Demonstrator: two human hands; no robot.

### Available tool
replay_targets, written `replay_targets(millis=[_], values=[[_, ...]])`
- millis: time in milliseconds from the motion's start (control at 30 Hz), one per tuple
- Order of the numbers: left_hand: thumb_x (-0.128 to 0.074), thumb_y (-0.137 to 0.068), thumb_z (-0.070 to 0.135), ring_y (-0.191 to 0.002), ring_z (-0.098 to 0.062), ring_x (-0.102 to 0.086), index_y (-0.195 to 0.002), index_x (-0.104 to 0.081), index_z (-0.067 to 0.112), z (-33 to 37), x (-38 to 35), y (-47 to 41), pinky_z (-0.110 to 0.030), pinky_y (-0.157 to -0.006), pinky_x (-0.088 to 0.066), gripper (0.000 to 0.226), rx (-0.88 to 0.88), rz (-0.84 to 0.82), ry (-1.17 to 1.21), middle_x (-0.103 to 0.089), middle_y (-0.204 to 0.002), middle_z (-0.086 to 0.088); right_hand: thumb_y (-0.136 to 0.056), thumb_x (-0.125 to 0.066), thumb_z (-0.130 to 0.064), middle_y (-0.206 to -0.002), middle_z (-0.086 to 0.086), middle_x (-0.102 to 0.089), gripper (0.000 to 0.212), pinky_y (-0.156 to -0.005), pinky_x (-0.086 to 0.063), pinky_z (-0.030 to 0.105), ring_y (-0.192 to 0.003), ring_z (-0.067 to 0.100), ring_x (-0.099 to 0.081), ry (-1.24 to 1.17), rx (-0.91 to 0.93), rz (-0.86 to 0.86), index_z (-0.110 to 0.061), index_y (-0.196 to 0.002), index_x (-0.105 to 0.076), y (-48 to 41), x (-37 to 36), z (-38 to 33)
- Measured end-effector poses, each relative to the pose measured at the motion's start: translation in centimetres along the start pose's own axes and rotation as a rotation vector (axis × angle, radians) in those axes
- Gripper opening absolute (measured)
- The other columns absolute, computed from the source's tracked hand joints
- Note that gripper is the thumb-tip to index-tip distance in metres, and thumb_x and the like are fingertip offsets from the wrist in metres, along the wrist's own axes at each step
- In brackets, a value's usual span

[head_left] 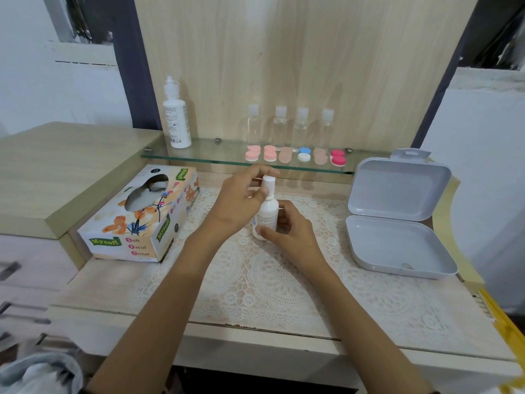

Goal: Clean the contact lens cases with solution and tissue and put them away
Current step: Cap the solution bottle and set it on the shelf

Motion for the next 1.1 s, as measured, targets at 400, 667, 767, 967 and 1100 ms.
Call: replay_targets(millis=[400, 667, 767, 967, 1100], values=[[-0.058, -0.088, 0.003, -0.091, -0.005, -0.059, -0.109, -0.059, 0.024, -0.7, -0.1, -0.2, -0.008, -0.08, -0.044, 0.03, 0.032, 0.004, 0.037, -0.063, -0.103, 0.002, -0.078, -0.077, -0.023, -0.104, -0.007, -0.067, 0.047, -0.082, -0.052, 0.019, -0.093, 0.004, -0.064, 0.01, 0.004, 0.003, -0.023, -0.119, -0.055, 0.0, 0.0, 0.1], [-0.045, -0.092, -0.004, -0.108, -0.012, -0.057, -0.109, -0.056, 0.028, -0.8, -0.2, -0.1, -0.016, -0.091, -0.042, 0.038, 0.038, -0.069, 0.043, -0.064, -0.114, -0.002, -0.077, -0.077, -0.022, -0.104, -0.006, -0.067, 0.047, -0.085, -0.054, 0.027, -0.094, 0.007, -0.064, 0.019, 0.008, 0.006, -0.022, -0.119, -0.055, 0.0, 0.0, 0.1], [-0.045, -0.091, -0.005, -0.112, -0.011, -0.056, -0.111, -0.055, 0.029, -0.6, -0.1, 0.0, -0.025, -0.094, -0.043, 0.04, 0.089, -0.122, 0.147, -0.063, -0.117, 0.002, -0.077, -0.077, -0.023, -0.103, -0.007, -0.068, 0.046, -0.087, -0.054, 0.031, -0.094, 0.009, -0.064, 0.021, 0.008, 0.003, -0.023, -0.118, -0.055, 0.0, 0.0, 0.1], [-0.066, -0.086, 0.019, -0.089, -0.005, -0.061, -0.127, -0.046, 0.031, -0.6, -0.5, 0.2, -0.013, -0.077, -0.047, 0.047, 0.055, 0.044, 0.174, -0.056, -0.108, 0.009, -0.078, -0.076, -0.023, -0.103, -0.007, -0.068, 0.043, -0.086, -0.054, 0.031, -0.094, 0.008, -0.065, 0.019, 0.007, 0.001, -0.023, -0.116, -0.055, 0.0, 0.1, 0.0], [-0.064, -0.087, 0.012, -0.097, -0.013, -0.059, -0.123, -0.051, 0.025, -1.3, -0.6, 0.0, -0.02, -0.086, -0.047, 0.041, 0.072, 0.065, 0.152, -0.059, -0.109, 0.003, -0.078, -0.076, -0.023, -0.102, -0.007, -0.068, 0.044, -0.085, -0.054, 0.031, -0.092, 0.008, -0.065, 0.023, -0.002, 0.002, -0.023, -0.116, -0.055, 0.0, 0.0, 0.0]])
Point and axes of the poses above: each hand's wrist, its own y-axis away from the middle knuckle, its own x-axis out of the back of the hand, z = x × y, the point moved 1 cm from there along -y, towards the middle knuckle
